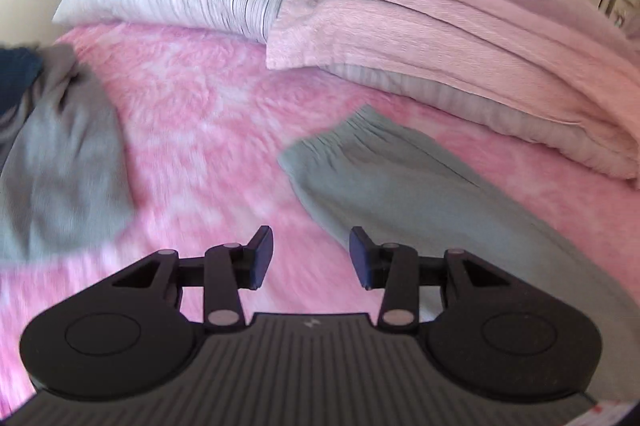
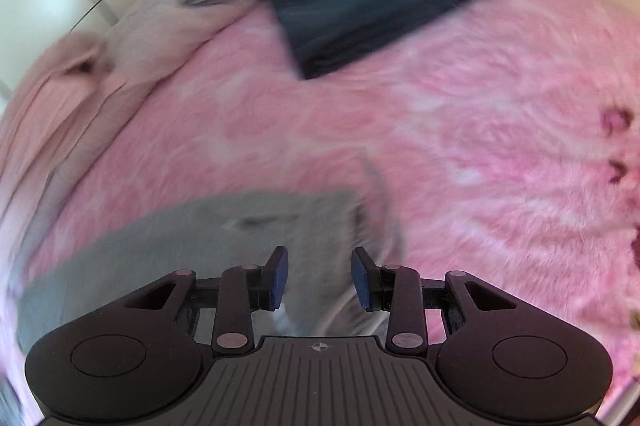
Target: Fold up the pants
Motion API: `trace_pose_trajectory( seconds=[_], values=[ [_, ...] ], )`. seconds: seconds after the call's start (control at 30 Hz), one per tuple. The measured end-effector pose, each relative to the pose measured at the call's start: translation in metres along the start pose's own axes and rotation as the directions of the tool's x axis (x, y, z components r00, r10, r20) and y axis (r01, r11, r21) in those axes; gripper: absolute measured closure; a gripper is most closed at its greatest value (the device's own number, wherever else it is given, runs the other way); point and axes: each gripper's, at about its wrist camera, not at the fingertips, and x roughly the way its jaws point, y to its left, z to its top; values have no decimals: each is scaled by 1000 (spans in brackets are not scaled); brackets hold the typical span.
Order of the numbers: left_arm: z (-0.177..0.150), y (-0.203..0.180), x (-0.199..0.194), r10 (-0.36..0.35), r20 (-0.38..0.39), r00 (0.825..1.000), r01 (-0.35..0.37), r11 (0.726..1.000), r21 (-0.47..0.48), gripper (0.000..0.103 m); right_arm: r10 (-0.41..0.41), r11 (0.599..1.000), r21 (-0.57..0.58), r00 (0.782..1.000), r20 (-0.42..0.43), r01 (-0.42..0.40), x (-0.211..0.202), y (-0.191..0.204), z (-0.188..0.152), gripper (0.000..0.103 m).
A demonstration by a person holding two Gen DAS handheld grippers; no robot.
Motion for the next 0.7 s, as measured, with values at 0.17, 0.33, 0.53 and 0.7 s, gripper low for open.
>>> trace_pose_trajectory(
  seconds=[0.17,0.33,0.53,0.7],
  values=[
    [-48,-27,-46,22,-50,998,-26,996,-83,65,3,982,189,999,-38,4,48,-58,25,71],
    [-94,-48,-81,54,-87,995,-64,990,-126,65,-7,994,105,997,-77,15,62,-61,26,103],
    [-121,-60,-124,84,-87,993,-98,980,-174,65,208,974,-89,978,-8,-208,-26,-8,15,103],
    [-139,-59,-149,114,-99,988,-136,961,-241,66,464,743,-383,835,-296,-549,-77,100,-36,68]
  ],
)
